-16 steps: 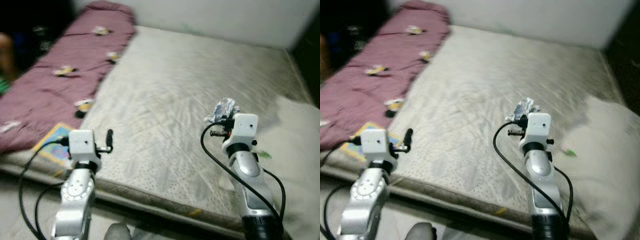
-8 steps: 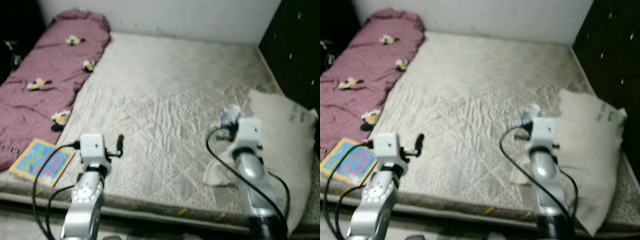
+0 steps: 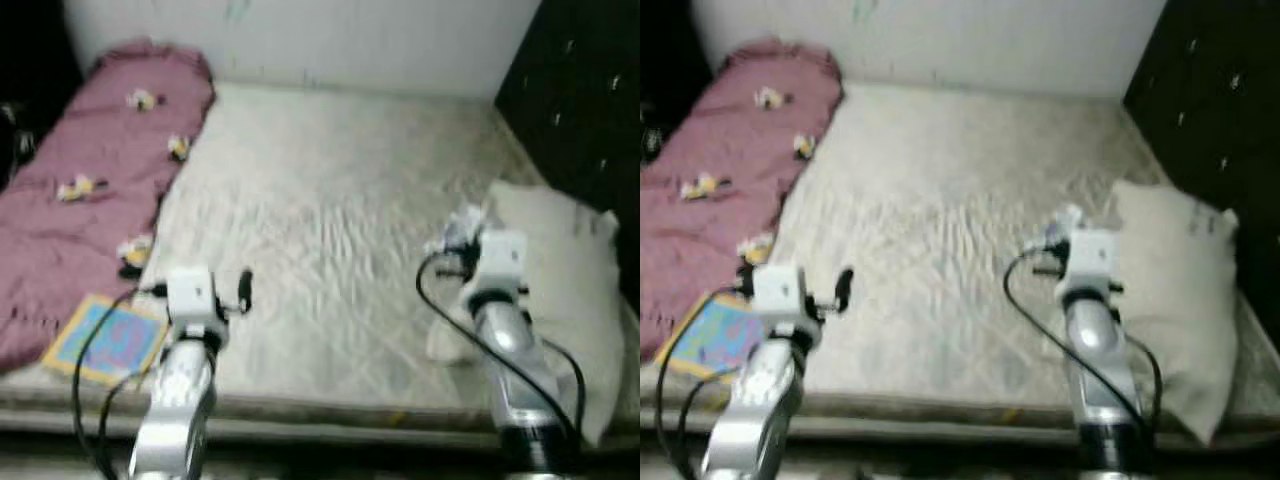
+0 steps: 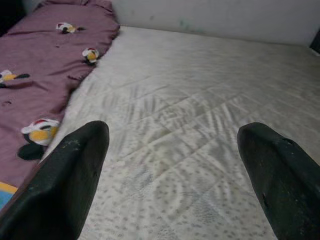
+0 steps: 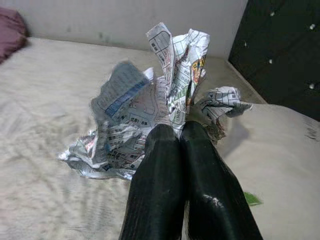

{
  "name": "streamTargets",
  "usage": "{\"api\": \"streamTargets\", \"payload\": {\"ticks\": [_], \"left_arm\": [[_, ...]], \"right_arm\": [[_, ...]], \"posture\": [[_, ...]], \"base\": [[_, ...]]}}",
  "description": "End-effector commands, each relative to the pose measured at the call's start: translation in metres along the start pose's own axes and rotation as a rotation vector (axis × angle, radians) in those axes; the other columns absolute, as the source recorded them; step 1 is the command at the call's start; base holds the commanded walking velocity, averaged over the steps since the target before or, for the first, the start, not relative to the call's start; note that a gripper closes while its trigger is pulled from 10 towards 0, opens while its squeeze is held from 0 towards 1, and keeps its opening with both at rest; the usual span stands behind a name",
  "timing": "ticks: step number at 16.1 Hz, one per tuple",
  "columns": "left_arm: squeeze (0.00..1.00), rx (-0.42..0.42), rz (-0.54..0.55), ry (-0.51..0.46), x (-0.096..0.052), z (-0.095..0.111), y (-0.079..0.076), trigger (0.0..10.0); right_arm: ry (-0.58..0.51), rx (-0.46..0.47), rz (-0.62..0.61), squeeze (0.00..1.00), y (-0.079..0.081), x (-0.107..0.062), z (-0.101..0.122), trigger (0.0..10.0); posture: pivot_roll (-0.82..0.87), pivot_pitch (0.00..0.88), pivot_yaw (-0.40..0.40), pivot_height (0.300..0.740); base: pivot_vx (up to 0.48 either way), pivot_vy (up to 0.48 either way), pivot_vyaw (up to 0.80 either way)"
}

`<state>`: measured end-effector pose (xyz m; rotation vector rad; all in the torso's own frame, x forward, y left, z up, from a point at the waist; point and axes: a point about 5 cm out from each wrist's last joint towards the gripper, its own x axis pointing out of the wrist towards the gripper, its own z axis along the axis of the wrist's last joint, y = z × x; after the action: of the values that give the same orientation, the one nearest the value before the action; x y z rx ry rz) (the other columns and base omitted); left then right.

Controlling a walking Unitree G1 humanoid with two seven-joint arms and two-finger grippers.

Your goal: Clean up the room

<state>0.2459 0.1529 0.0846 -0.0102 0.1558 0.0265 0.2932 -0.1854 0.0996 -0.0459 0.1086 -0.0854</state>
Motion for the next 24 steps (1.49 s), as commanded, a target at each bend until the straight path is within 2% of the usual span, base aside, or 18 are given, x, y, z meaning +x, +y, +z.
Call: {"api": "streamTargets", "payload": {"ticks": [1,3,11,12,15,21,24], "left_arm": [[0.0,0.027,0.03,0.001,-0.001,-0.001,0.011,10.0],[0.0,0.027,0.03,0.0,0.0,-0.001,0.01,10.0],[0.0,0.032,0.035,-0.004,0.001,0.0,0.01,10.0],[0.0,0.049,0.037,-0.024,0.002,0.002,0.008,10.0],[0.0,0.031,0.042,-0.029,0.001,0.003,0.008,10.0],[0.0,0.023,0.044,-0.012,0.002,0.0,0.008,10.0],[0.0,0.021,0.046,-0.013,0.002,0.001,0.009,10.0]], "right_arm": [[-0.003,0.014,0.039,0.0,0.013,0.002,0.002,10.0],[-0.009,0.009,0.043,0.0,0.013,0.003,0.003,10.0],[-0.014,0.022,0.086,0.0,0.019,0.003,0.001,10.0],[-0.022,0.027,0.111,0.0,0.024,0.002,0.003,10.0],[-0.025,0.007,0.118,0.0,0.024,0.003,0.003,10.0],[-0.031,-0.001,0.138,0.0,0.026,0.003,0.004,10.0],[-0.027,0.005,0.144,0.0,0.028,0.003,0.003,10.0]], "posture": [[-0.02,0.0,-0.045,0.74],[-0.02,0.0,-0.046,0.74],[-0.02,0.0,-0.051,0.74],[-0.02,0.0,-0.051,0.74],[-0.02,0.0,-0.051,0.74],[-0.02,0.0,-0.055,0.74],[-0.01,0.0,-0.055,0.74]], "base": [[0.0,0.48,-0.8],[0.0,0.48,-0.68],[0.0,0.48,0.0],[0.0,0.0,0.0],[0.0,0.0,0.0],[0.0,0.397,0.75],[0.0,0.48,0.0]]}}
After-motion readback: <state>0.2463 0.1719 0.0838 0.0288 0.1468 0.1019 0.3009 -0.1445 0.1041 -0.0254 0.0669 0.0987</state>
